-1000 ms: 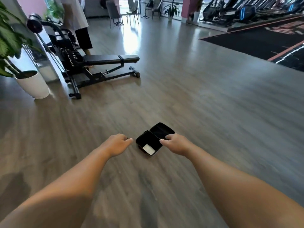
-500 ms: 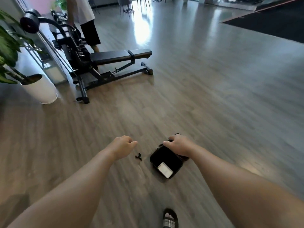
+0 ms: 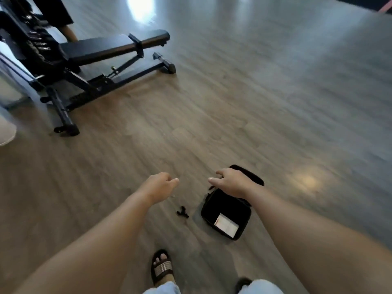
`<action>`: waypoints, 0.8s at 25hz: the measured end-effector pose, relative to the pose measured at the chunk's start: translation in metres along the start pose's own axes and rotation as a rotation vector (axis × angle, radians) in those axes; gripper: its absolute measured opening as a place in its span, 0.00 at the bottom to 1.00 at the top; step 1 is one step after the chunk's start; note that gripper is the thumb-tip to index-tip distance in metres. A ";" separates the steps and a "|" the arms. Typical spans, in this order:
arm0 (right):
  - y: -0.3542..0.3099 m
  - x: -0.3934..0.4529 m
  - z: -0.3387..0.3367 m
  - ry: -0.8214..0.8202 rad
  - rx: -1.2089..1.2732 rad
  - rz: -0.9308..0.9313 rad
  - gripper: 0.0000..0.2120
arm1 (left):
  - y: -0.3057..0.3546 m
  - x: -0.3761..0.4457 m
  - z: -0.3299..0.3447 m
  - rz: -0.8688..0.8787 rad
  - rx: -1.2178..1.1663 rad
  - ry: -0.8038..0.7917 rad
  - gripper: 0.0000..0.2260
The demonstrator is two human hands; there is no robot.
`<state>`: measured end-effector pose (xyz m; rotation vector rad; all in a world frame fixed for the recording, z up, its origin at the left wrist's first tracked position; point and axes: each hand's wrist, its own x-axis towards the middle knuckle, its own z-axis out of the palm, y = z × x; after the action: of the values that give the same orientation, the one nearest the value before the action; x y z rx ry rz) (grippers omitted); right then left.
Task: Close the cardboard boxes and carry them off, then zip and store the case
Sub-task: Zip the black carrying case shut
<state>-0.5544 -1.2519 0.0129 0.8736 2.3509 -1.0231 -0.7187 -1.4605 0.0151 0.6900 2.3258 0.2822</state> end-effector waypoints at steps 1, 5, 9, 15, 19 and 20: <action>-0.003 0.022 0.010 0.006 0.012 0.005 0.38 | -0.013 0.024 0.005 0.006 0.024 -0.022 0.21; 0.010 0.114 0.080 -0.036 0.001 0.011 0.39 | -0.064 0.114 0.059 -0.017 0.052 -0.114 0.20; 0.051 0.212 0.170 -0.103 -0.024 0.020 0.39 | -0.119 0.195 0.153 -0.075 0.049 -0.193 0.20; 0.127 0.344 0.320 -0.179 -0.038 0.014 0.39 | -0.210 0.300 0.306 -0.219 0.079 -0.250 0.14; 0.163 0.412 0.391 -0.181 -0.112 -0.009 0.30 | -0.238 0.344 0.385 -0.281 0.088 -0.212 0.09; 0.168 0.425 0.406 -0.173 -0.134 -0.025 0.29 | -0.243 0.351 0.399 -0.295 0.089 -0.193 0.08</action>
<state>-0.6863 -1.3123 -0.5805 0.6786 2.2595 -0.9006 -0.7679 -1.4662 -0.5671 0.3886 2.2259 -0.0209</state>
